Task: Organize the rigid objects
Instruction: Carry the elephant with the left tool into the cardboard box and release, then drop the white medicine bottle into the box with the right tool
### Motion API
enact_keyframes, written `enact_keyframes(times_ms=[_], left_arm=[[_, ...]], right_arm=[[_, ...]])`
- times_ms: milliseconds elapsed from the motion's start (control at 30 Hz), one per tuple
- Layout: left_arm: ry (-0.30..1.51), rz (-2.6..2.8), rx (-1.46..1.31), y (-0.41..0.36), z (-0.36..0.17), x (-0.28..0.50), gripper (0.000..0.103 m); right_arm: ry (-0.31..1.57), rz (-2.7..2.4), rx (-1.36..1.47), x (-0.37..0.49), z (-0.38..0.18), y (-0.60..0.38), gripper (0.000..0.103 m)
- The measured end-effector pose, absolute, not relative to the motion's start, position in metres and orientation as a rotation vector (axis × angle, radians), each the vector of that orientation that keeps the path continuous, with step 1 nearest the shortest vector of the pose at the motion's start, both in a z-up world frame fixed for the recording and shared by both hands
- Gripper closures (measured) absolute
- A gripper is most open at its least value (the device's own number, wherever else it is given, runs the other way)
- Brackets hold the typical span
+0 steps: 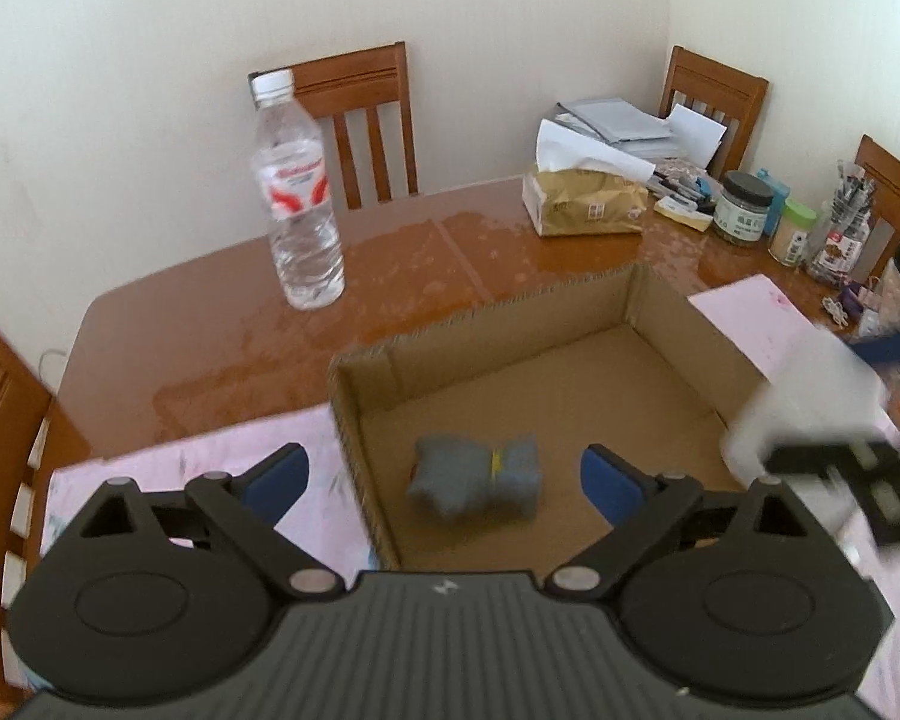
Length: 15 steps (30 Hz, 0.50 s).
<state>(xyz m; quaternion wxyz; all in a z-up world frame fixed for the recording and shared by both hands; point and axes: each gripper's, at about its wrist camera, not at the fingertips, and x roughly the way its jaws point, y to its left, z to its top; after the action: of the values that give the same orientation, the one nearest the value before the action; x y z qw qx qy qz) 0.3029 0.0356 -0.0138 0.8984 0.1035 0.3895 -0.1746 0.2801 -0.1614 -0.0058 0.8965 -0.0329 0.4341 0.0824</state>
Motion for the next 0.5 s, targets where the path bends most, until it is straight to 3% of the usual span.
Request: enact_keyframes(times_ms=[367,433,500], left_arm=[[0.836,-0.247,0.085,0.082,-0.02,0.253,0.004],[0.838,-0.241,0.076,0.085,-0.022,0.251,0.003],[0.84,-0.231,0.077,0.086,-0.023,0.25,0.003]], right_arm=[[0.92,0.181,-0.112,0.346,-0.017,-0.143,0.015],[0.907,0.173,-0.118,0.353,-0.018,-0.138,0.003],[0.874,0.163,-0.134,0.355,-0.015,-0.133,0.0]])
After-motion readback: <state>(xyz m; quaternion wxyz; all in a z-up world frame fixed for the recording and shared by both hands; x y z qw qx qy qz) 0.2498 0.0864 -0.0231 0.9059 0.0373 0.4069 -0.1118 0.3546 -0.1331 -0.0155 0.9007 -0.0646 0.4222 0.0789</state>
